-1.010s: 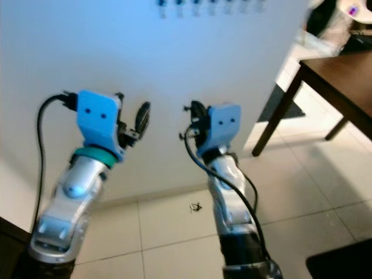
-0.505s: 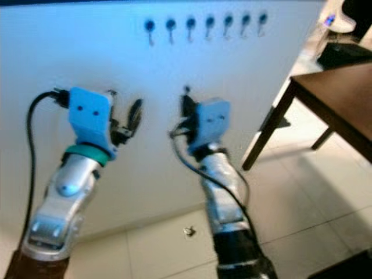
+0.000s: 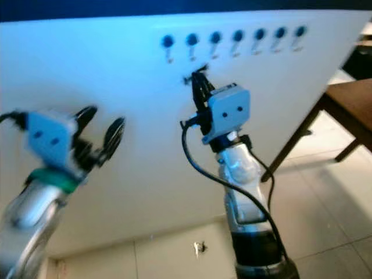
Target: Hang keys on a hook
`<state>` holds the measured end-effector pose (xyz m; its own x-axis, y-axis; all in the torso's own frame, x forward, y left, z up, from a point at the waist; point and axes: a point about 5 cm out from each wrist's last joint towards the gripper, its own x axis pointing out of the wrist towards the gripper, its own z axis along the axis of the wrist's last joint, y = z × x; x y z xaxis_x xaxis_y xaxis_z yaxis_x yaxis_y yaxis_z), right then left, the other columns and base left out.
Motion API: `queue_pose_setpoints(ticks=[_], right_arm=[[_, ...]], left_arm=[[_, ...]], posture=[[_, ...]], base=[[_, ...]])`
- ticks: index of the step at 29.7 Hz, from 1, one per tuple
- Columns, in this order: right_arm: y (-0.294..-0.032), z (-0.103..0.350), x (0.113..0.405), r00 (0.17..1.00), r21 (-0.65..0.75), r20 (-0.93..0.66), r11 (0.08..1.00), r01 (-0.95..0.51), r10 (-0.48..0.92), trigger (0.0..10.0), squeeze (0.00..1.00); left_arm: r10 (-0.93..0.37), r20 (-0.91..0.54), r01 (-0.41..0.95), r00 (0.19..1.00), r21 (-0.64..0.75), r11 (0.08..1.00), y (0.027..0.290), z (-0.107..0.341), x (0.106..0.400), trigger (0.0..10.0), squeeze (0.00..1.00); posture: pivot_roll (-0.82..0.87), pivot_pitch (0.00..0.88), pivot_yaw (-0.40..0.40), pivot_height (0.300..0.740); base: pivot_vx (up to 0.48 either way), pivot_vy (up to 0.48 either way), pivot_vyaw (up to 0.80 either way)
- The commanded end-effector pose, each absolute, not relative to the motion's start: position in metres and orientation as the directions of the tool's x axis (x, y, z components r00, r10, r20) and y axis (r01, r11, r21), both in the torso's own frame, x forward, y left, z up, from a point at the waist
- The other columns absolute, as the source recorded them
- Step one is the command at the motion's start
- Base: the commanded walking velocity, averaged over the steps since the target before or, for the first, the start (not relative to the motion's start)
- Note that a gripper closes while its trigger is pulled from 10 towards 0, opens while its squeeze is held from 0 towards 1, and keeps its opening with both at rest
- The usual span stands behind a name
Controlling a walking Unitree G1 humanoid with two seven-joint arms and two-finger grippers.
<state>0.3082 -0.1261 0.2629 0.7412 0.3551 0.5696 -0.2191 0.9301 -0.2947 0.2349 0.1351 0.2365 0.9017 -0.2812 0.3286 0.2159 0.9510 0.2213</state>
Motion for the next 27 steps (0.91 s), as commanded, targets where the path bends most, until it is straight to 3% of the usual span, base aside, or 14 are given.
queue_pose_setpoints(ticks=[1, 9, 18, 27], right_arm=[[-0.129, 0.265, 0.302, 0.732, -0.325, 0.573, 0.922, -0.21, 0.368, 10.0, 0.0], [-0.128, 0.28, 0.303, 0.707, -0.307, 0.619, 0.934, -0.183, 0.343, 10.0, 0.0], [-0.127, 0.283, 0.308, 0.713, -0.281, 0.62, 0.941, -0.187, 0.327, 10.0, 0.0], [-0.119, 0.283, 0.327, 0.728, -0.25, 0.608, 0.947, -0.203, 0.317, 10.0, 0.0]], left_arm=[[-0.318, 0.336, 0.248, 0.886, 0.235, 0.94, 0.132, 0.242, 0.225, 10.0, 0.0], [-0.355, 0.404, 0.273, 0.843, 0.246, 0.93, 0.111, 0.258, 0.235, 10.0, 0.0], [-0.409, 0.448, 0.295, 0.795, 0.303, 0.906, 0.105, 0.277, 0.242, 10.0, 0.0], [-0.382, 0.501, 0.247, 0.776, 0.315, 0.916, 0.101, 0.298, 0.257, 10.0, 0.0]], posture=[[-0.08, 0.035, 0.058, 0.74], [-0.09, 0.02, 0.059, 0.74], [-0.09, 0.016, 0.064, 0.74], [-0.09, 0.01, 0.071, 0.74]], base=[[0.0, 0.0, 0.0], [0.0, 0.0, 0.0], [0.0, 0.0, 0.0], [0.0, 0.0, 0.0]])
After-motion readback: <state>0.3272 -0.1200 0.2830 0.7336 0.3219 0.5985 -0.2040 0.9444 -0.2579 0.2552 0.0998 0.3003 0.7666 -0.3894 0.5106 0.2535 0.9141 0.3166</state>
